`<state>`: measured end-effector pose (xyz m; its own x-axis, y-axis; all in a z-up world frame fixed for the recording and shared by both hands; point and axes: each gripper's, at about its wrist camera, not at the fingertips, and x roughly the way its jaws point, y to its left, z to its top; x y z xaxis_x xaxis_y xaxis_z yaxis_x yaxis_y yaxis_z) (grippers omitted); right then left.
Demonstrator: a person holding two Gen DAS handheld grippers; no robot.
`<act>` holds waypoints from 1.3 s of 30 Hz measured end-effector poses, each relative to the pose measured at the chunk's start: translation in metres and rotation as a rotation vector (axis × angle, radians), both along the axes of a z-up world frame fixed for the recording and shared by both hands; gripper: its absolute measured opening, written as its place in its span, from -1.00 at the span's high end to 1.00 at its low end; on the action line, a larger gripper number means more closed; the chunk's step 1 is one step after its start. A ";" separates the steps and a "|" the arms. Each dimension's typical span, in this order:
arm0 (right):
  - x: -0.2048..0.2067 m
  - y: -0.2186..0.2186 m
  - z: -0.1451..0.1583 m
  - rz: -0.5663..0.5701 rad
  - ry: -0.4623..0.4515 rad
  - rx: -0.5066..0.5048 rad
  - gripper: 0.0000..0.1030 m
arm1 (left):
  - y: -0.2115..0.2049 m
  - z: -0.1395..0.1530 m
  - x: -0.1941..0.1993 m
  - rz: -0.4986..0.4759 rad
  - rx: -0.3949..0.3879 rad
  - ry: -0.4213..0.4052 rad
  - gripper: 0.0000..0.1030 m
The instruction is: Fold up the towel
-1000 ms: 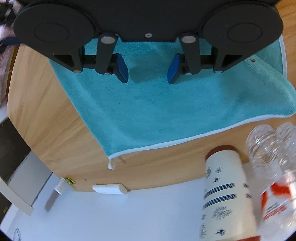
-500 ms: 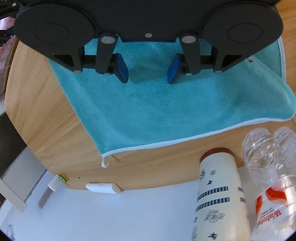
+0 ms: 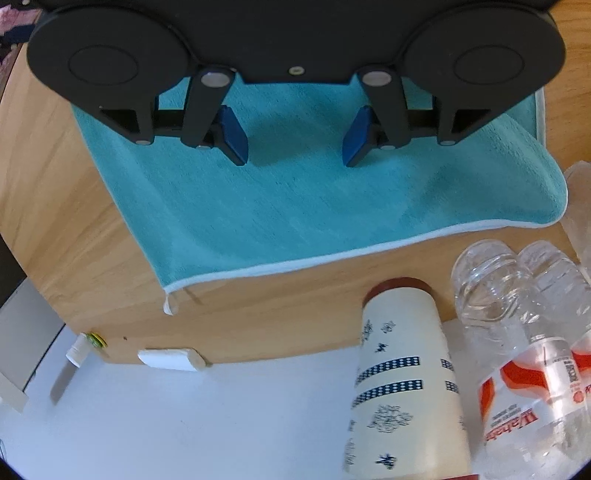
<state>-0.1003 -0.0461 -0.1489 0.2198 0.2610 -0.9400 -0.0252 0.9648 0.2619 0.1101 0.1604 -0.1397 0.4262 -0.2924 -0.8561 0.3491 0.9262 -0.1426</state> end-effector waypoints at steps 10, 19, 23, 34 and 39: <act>0.042 0.016 0.022 -0.032 -0.157 0.038 0.60 | 0.058 0.023 0.009 0.161 0.016 -0.065 -0.13; 0.046 0.037 0.006 0.071 -0.135 -0.031 0.89 | 0.094 0.000 0.028 0.262 0.071 -0.030 -0.12; 0.033 0.021 0.007 0.046 -0.098 -0.034 1.00 | 0.090 -0.005 0.027 0.258 0.096 -0.078 -0.12; -0.001 0.006 0.021 0.056 -0.041 -0.033 0.81 | 0.103 0.011 0.020 0.282 0.064 -0.124 -0.13; -0.007 0.008 0.014 0.098 -0.024 -0.072 0.81 | 0.095 0.000 0.019 0.272 0.099 -0.094 -0.12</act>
